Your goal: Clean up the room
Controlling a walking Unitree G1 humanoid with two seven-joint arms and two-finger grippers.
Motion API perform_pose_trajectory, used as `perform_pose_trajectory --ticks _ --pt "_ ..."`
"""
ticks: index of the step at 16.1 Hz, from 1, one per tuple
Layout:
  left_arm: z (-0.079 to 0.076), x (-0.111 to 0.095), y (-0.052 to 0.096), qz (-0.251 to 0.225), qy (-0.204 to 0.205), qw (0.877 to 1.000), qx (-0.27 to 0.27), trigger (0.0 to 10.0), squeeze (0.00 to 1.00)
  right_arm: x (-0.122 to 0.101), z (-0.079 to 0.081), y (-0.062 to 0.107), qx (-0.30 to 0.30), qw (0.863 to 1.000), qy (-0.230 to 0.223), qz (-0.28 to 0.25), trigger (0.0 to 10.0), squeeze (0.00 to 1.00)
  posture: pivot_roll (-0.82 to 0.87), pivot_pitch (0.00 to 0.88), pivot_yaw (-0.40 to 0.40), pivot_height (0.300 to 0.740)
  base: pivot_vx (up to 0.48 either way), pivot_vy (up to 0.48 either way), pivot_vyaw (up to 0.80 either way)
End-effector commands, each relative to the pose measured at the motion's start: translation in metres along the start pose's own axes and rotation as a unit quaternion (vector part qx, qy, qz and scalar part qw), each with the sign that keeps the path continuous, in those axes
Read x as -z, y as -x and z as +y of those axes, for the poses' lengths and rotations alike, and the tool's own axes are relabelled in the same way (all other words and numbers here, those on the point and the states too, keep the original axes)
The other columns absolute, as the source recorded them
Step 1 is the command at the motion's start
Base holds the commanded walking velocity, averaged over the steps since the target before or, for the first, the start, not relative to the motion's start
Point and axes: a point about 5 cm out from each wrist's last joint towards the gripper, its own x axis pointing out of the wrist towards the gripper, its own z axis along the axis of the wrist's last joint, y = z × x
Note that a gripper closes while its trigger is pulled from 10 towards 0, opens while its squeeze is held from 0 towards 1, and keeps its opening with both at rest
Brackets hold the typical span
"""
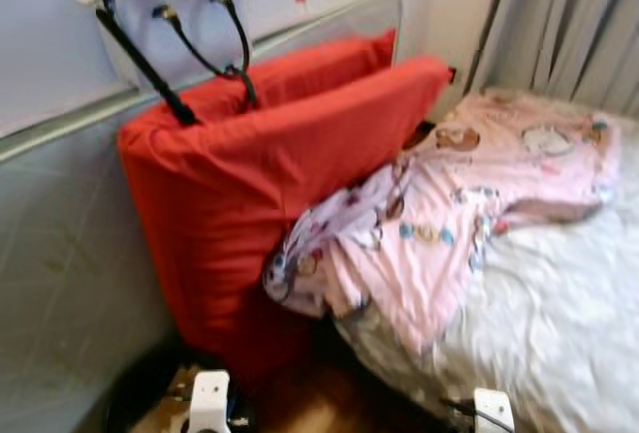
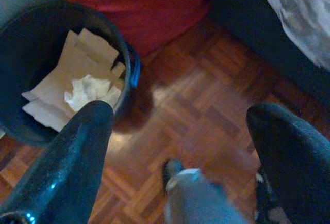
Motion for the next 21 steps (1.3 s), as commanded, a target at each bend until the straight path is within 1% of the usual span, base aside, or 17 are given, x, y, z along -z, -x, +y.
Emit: perform_pose_trajectory --ticks 1,4,6,10,11,13,14,15,16,18,19,20,21 --pt "0.013 0.004 0.002 0.010 -0.002 1.000 -0.018 10.0 0.00 -0.001 0.013 -0.002 -0.020 1.000 -0.002 -0.001 10.0 0.00 -0.02 0.000 -0.003 0.740 0.375 0.000 0.00" --pt "0.013 0.004 0.002 0.008 0.000 1.000 -0.020 10.0 0.00 -0.002 0.013 -0.001 -0.027 1.000 0.003 -0.008 10.0 0.00 -0.02 0.000 -0.004 0.740 0.376 0.000 0.00" --pt "0.013 0.004 0.002 0.007 0.000 1.000 -0.020 10.0 0.00 -0.005 0.014 -0.002 -0.029 1.000 0.001 -0.010 10.0 0.00 -0.02 0.000 -0.003 0.740 0.379 0.000 0.80" --pt "0.012 0.000 0.001 0.000 0.003 1.000 -0.012 10.0 0.00 -0.013 0.015 -0.004 -0.035 0.999 0.001 -0.018 10.0 0.00 -0.02 0.000 -0.001 0.740 0.351 0.000 0.00" --pt "0.011 -0.015 -0.002 -0.035 0.019 0.999 -0.008 10.0 0.00 -0.024 0.014 -0.005 -0.032 0.999 -0.003 -0.042 10.0 0.00 -0.02 0.000 0.001 0.740 0.000 0.000 0.00" --pt "0.010 -0.029 -0.004 -0.064 0.020 0.998 0.000 10.0 0.00 -0.038 0.012 -0.007 -0.032 0.997 -0.012 -0.073 10.0 0.00 -0.01 0.000 -0.002 0.740 0.000 0.000 0.00" --pt "0.009 -0.042 -0.005 -0.096 0.027 0.995 0.004 10.0 0.00 -0.053 0.015 -0.008 -0.043 0.993 -0.014 -0.108 10.0 0.00 -0.01 0.000 -0.001 0.740 0.000 0.000 0.00" --pt "0.011 -0.057 -0.005 -0.131 0.039 0.991 0.002 10.0 0.00 -0.070 0.018 -0.007 -0.053 0.988 -0.011 -0.148 10.0 0.00 -0.02 0.000 0.005 0.740 0.000 0.000 0.00" --pt "0.012 -0.069 -0.005 -0.161 0.044 0.986 0.002 10.0 0.00 -0.082 0.020 -0.006 -0.058 0.982 -0.006 -0.179 10.0 0.00 -0.04 0.000 0.010 0.740 0.000 0.000 0.00" --pt "0.008 -0.093 -0.001 -0.231 0.031 0.972 0.021 10.0 0.00 -0.104 0.018 0.000 -0.067 0.964 -0.012 -0.257 10.0 0.00 -0.04 0.000 0.013 0.740 0.000 0.000 0.00" --pt "0.008 -0.099 0.001 -0.251 0.027 0.967 0.022 10.0 0.00 -0.106 0.016 0.001 -0.059 0.961 -0.006 -0.269 10.0 0.00 -0.04 0.000 0.014 0.740 0.000 0.000 0.00" --pt "0.008 -0.100 0.002 -0.255 0.026 0.966 0.022 10.0 0.00 -0.106 0.016 0.002 -0.056 0.961 -0.005 -0.270 10.0 0.00 -0.04 0.000 0.014 0.740 0.000 0.000 0.00" --pt "0.010 -0.104 0.005 -0.276 0.027 0.961 0.022 10.0 0.00 -0.108 0.013 0.004 -0.048 0.957 -0.002 -0.285 10.0 0.00 -0.04 0.000 0.010 0.740 0.000 0.000 0.00"
